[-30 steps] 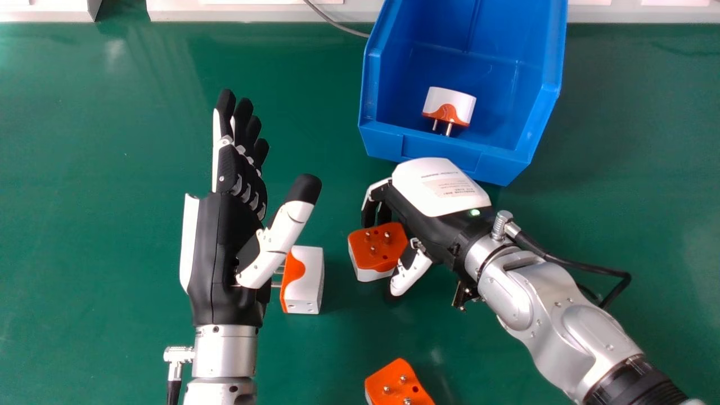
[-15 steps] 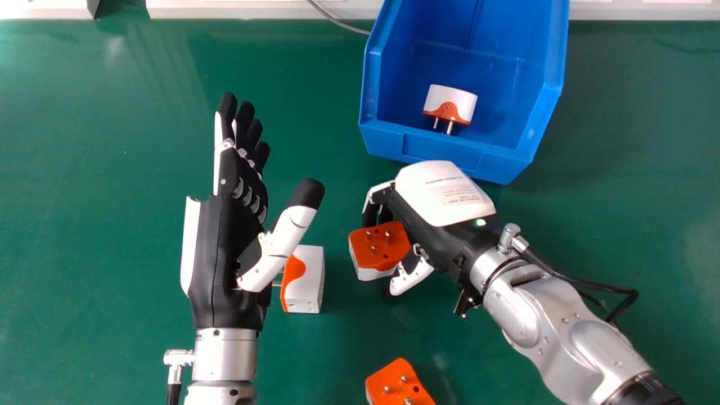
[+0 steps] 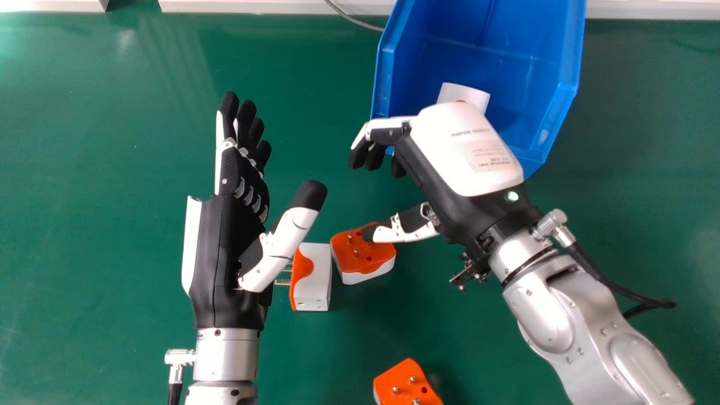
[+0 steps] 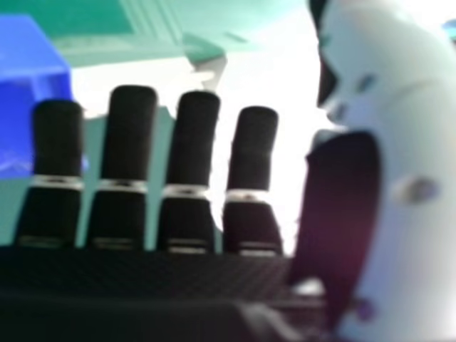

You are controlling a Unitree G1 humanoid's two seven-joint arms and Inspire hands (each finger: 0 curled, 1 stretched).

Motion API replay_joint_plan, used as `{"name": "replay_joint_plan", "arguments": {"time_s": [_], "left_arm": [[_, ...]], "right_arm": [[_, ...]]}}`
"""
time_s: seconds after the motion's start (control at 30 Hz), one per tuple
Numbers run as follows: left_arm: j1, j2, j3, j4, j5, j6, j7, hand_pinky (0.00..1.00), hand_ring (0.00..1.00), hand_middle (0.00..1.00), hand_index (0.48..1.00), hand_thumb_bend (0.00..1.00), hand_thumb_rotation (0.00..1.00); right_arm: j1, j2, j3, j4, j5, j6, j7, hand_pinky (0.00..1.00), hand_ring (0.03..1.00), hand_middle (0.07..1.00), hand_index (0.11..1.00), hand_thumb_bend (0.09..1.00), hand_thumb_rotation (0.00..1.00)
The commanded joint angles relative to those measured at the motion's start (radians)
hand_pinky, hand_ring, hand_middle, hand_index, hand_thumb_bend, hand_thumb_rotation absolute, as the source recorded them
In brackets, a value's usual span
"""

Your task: Pick all objects and put in blue box

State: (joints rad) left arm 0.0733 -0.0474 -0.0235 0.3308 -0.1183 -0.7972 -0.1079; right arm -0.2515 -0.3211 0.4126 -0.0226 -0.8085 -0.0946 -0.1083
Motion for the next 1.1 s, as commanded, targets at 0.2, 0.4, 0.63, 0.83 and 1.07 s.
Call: {"name": "replay_joint_plan", "arguments": {"time_s": [0.2, 0.4, 0.63, 0.83, 1.07], "left_arm": [[-0.008, -0.027, -0.009, -0.017, 0.009, -0.007, 0.009, 1.0, 1.0, 1.0, 1.0, 0.79, 0.48], [-0.007, -0.02, -0.008, -0.005, 0.011, -0.022, 0.003, 1.0, 1.0, 1.0, 1.0, 0.79, 0.48], [-0.017, -0.013, 0.002, 0.017, 0.01, -0.035, -0.004, 1.0, 1.0, 1.0, 1.0, 0.79, 0.48], [-0.015, -0.022, 0.004, 0.01, 0.023, -0.03, 0.01, 1.0, 1.0, 1.0, 1.0, 0.79, 0.48], [-0.016, -0.029, 0.011, 0.027, 0.067, -0.055, 0.049, 1.0, 1.0, 1.0, 1.0, 0.79, 0.48]], "right_arm": [[0.024, 0.002, -0.051, -0.085, 0.041, -0.034, 0.033, 0.38, 0.439, 0.53, 0.538, 0.541, 0.0], [0.012, -0.013, -0.022, -0.119, -0.015, 0.04, 0.18, 0.38, 0.439, 0.53, 0.538, 0.541, 0.0], [-0.026, -0.046, 0.038, -0.213, -0.152, 0.211, 0.553, 0.37, 0.43, 0.523, 0.531, 0.536, 0.0], [-0.072, -0.025, 0.065, -0.163, -0.195, 0.246, 0.597, 0.4, 0.478, 0.564, 0.565, 0.599, 0.0], [-0.076, -0.022, 0.068, -0.117, -0.198, 0.19, 0.461, 0.52, 0.583, 0.651, 0.652, 0.68, 0.05]]}}
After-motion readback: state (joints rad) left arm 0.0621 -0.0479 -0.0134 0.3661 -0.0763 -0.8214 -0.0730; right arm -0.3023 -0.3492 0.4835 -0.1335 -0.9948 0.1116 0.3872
